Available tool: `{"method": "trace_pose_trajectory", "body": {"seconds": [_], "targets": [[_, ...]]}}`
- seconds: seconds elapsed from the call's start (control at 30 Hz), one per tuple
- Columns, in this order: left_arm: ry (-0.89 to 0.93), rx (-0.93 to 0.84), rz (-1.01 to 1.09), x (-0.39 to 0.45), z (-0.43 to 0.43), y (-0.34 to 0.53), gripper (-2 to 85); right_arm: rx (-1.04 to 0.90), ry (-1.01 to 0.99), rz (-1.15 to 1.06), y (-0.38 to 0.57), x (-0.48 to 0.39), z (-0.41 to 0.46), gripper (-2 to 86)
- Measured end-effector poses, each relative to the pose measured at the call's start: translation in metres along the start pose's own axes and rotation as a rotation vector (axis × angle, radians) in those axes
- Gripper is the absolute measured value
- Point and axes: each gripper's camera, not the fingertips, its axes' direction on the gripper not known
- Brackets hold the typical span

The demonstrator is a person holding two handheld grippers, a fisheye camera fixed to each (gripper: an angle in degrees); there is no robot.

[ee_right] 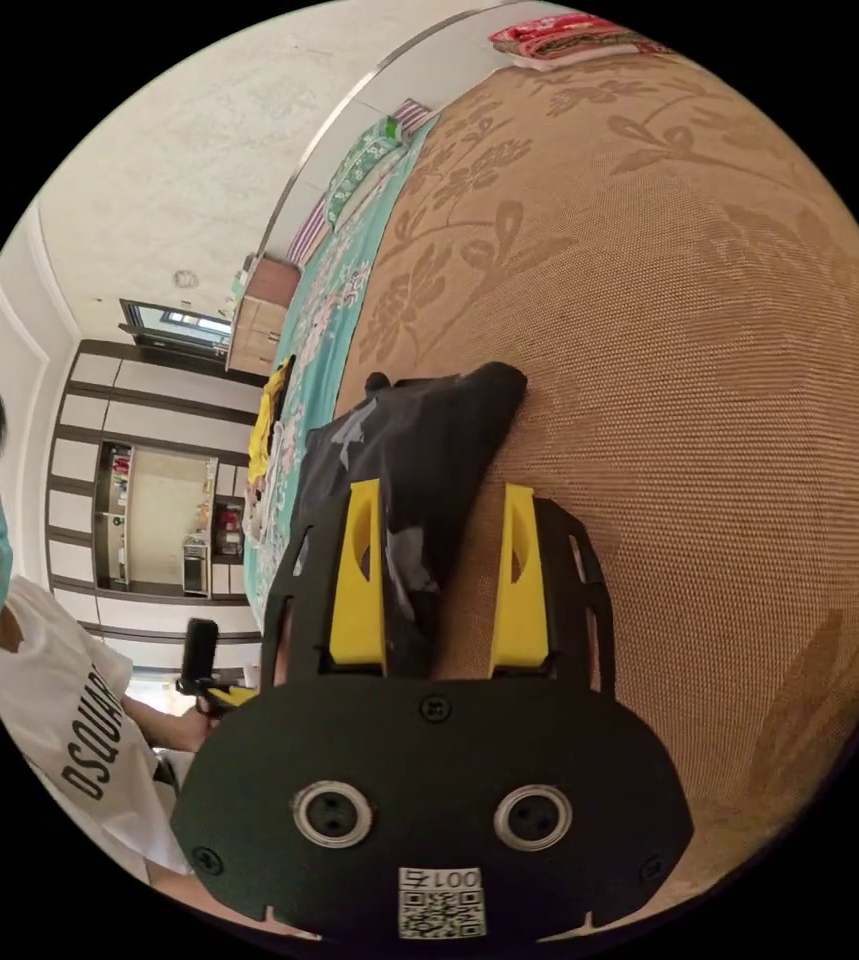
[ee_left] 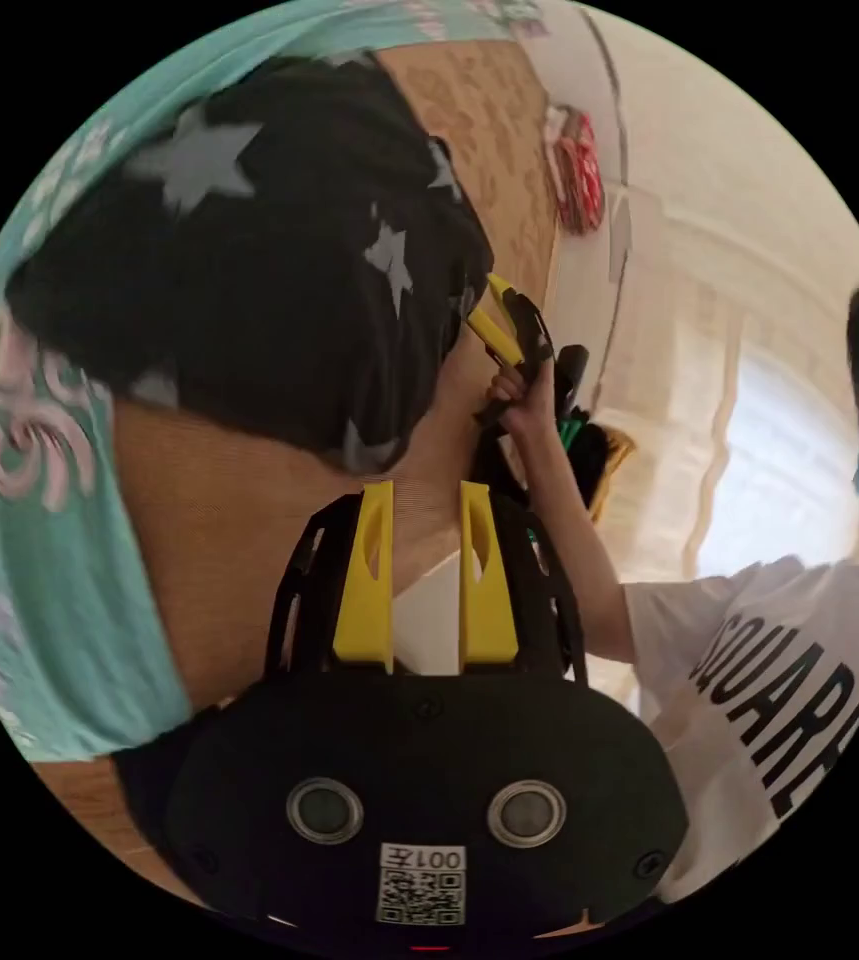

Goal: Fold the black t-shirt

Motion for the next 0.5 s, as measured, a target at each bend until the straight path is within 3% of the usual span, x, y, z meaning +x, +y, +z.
{"method": "trace_pose_trajectory", "body": {"seconds": [0.07,0.17,0.4,0.5], "targets": [[0.188,0.072,-0.185,-0.022,0.015,0.002,8.3,-0.018,-0.023,0.005,-0.01,0.014,0.003,13.8],[0.319,0.138,-0.352,-0.044,0.027,-0.007,9.3,-0.08,0.031,0.042,-0.015,0.033,0.003,11.2],[0.351,0.294,-0.428,-0.043,0.015,-0.034,12.1,-0.021,-0.313,0.233,0.014,0.106,-0.026,3.2],[0.403,0.349,-0.484,-0.042,0.005,-0.032,12.8,0.027,-0.345,0.232,0.033,0.113,-0.035,1.8]]}}
